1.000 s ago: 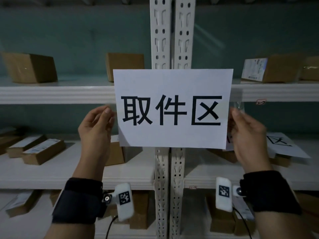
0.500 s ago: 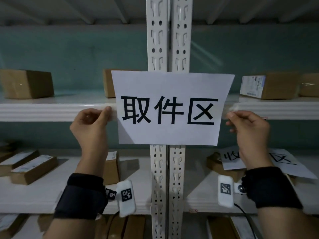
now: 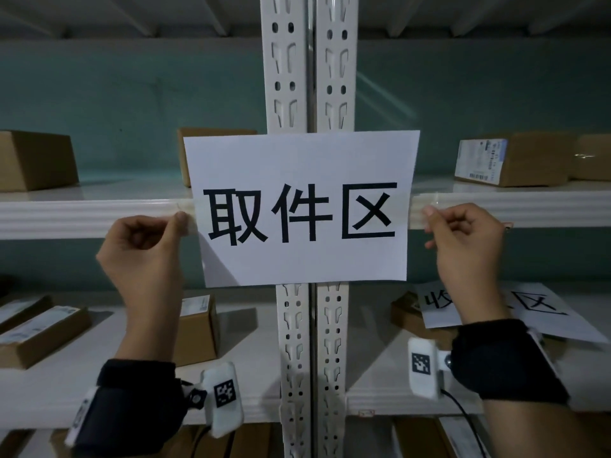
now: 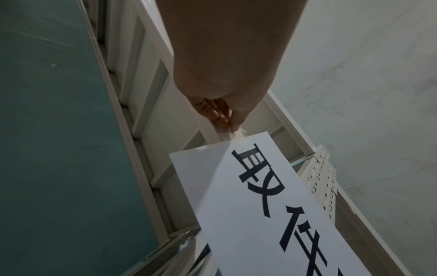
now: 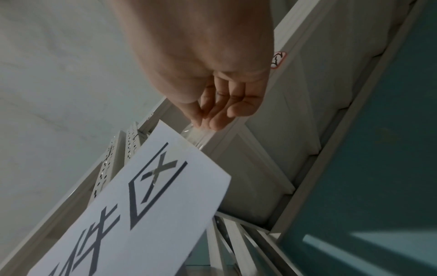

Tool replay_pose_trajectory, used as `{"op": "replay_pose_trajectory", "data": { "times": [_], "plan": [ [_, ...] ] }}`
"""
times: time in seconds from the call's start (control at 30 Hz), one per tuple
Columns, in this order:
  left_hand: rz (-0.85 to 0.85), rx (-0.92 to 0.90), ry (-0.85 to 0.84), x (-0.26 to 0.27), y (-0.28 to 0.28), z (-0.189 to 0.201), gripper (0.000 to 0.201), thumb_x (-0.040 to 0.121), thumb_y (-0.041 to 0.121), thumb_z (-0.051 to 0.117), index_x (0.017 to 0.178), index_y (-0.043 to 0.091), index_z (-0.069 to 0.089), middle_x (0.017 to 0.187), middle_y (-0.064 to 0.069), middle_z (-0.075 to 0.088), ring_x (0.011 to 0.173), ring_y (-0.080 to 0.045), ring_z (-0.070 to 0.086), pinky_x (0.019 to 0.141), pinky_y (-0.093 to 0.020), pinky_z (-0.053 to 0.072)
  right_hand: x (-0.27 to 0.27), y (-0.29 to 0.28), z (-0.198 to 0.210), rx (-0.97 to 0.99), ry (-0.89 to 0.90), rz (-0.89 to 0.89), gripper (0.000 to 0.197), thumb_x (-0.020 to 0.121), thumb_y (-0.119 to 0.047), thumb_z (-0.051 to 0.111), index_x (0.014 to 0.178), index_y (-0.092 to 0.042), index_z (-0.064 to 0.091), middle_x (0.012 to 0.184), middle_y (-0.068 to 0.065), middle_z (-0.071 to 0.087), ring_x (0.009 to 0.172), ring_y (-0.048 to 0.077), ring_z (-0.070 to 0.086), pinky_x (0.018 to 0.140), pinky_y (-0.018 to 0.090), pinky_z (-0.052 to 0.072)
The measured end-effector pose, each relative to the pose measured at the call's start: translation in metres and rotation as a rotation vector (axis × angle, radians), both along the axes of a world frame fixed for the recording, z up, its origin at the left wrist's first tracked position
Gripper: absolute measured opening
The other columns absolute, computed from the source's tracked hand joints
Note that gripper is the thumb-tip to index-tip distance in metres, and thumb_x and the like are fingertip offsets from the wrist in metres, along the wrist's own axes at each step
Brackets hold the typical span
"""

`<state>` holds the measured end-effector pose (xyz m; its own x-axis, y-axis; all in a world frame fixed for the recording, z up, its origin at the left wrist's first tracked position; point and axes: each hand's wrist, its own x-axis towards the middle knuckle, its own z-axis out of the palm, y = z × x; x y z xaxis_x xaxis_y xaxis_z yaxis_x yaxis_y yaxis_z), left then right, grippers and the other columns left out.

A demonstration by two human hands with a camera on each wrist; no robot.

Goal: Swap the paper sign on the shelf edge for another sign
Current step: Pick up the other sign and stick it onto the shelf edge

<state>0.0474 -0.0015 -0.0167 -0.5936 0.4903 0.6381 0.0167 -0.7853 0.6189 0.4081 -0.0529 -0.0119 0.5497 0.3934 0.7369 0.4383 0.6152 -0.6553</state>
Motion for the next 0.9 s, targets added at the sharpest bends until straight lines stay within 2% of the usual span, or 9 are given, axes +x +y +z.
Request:
{"op": "replay_pose_trajectory", "data": {
  "times": [0.17, 0.3, 0.43, 0.53, 0.63, 0.7, 0.8, 0.87, 0.9],
  "plan": [
    [0.016, -0.017, 0.051, 0.002, 0.0, -0.001, 0.017, 0.088, 0.019, 0.085, 0.086, 0.019, 0.068, 0.087, -0.001, 0.075, 0.082, -0.01, 0.074, 0.082, -0.02, 0.059, 0.0, -0.001, -0.004, -0.036, 0.003, -0.005, 0.023, 0.097, -0.022, 0.072, 0.084, -0.004, 0.066, 0.075, 0.007, 0.069, 0.053, 0.008, 0.061, 0.059, 0.024, 0.054],
    [0.03, -0.048, 0.092, -0.002, -0.001, 0.001, 0.023, 0.089, 0.019, 0.084, 0.098, 0.001, 0.071, 0.087, -0.008, 0.076, 0.082, -0.015, 0.075, 0.082, -0.024, 0.061, -0.001, -0.005, -0.004, -0.085, 0.028, 0.012, 0.025, 0.096, -0.024, 0.073, 0.08, -0.006, 0.068, 0.073, 0.007, 0.071, 0.051, 0.005, 0.059, 0.058, 0.02, 0.053],
    [0.058, -0.111, 0.164, -0.006, 0.0, 0.003, 0.026, 0.09, 0.021, 0.082, 0.1, -0.001, 0.071, 0.091, -0.014, 0.076, 0.08, -0.018, 0.074, 0.079, -0.028, 0.063, -0.002, -0.006, -0.004, -0.121, 0.084, 0.028, 0.031, 0.093, -0.028, 0.076, 0.086, 0.002, 0.07, 0.073, 0.008, 0.07, 0.048, 0.004, 0.057, 0.054, 0.016, 0.051],
    [0.134, -0.155, 0.175, -0.002, -0.002, 0.004, 0.033, 0.089, 0.028, 0.082, 0.107, 0.006, 0.064, 0.095, -0.003, 0.071, 0.079, -0.007, 0.067, 0.078, -0.025, 0.059, 0.0, -0.006, -0.004, -0.108, 0.079, -0.053, 0.031, 0.089, -0.035, 0.08, 0.085, -0.008, 0.066, 0.074, 0.01, 0.067, 0.059, 0.015, 0.06, 0.063, 0.029, 0.055],
    [0.166, -0.178, 0.167, -0.004, 0.0, -0.001, 0.047, 0.087, 0.039, 0.083, 0.117, 0.022, 0.052, 0.113, -0.003, 0.062, 0.092, -0.013, 0.061, 0.086, -0.03, 0.055, -0.002, -0.006, -0.005, -0.041, 0.049, -0.139, 0.026, 0.09, -0.031, 0.079, 0.087, -0.011, 0.063, 0.073, 0.006, 0.062, 0.067, 0.021, 0.059, 0.071, 0.044, 0.056],
    [0.148, -0.185, 0.158, -0.01, 0.002, -0.007, 0.047, 0.087, 0.04, 0.082, 0.118, 0.024, 0.05, 0.116, -0.01, 0.06, 0.091, -0.017, 0.058, 0.088, -0.039, 0.058, -0.005, -0.007, -0.005, 0.0, 0.016, -0.19, 0.021, 0.093, -0.026, 0.076, 0.088, -0.01, 0.062, 0.074, 0.003, 0.059, 0.068, 0.02, 0.057, 0.072, 0.05, 0.057],
    [0.259, -0.207, 0.276, -0.003, 0.0, -0.012, 0.028, 0.092, 0.01, 0.068, 0.111, 0.021, 0.05, 0.121, -0.018, 0.054, 0.095, -0.027, 0.057, 0.089, -0.047, 0.057, -0.021, -0.007, -0.007, 0.065, -0.175, -0.298, 0.011, 0.096, -0.019, 0.067, 0.097, -0.011, 0.06, 0.093, 0.007, 0.061, 0.087, 0.025, 0.057, 0.082, 0.054, 0.053],
    [0.3, -0.13, 0.435, 0.02, -0.01, -0.016, 0.028, 0.083, -0.012, 0.056, 0.098, 0.011, 0.055, 0.112, -0.015, 0.052, 0.092, -0.025, 0.053, 0.084, -0.045, 0.051, -0.045, -0.004, -0.011, 0.055, -0.458, -0.456, 0.018, 0.096, -0.018, 0.061, 0.11, -0.006, 0.06, 0.118, 0.018, 0.057, 0.113, 0.034, 0.051, 0.097, 0.052, 0.046],
    [0.282, -0.067, 0.533, 0.035, -0.016, -0.019, 0.026, 0.081, -0.014, 0.055, 0.094, 0.007, 0.06, 0.11, -0.014, 0.053, 0.095, -0.026, 0.055, 0.084, -0.043, 0.05, -0.06, -0.001, -0.015, 0.043, -0.606, -0.497, 0.026, 0.095, -0.017, 0.059, 0.119, -0.004, 0.06, 0.13, 0.021, 0.054, 0.125, 0.036, 0.046, 0.105, 0.054, 0.041]
  ]
}}
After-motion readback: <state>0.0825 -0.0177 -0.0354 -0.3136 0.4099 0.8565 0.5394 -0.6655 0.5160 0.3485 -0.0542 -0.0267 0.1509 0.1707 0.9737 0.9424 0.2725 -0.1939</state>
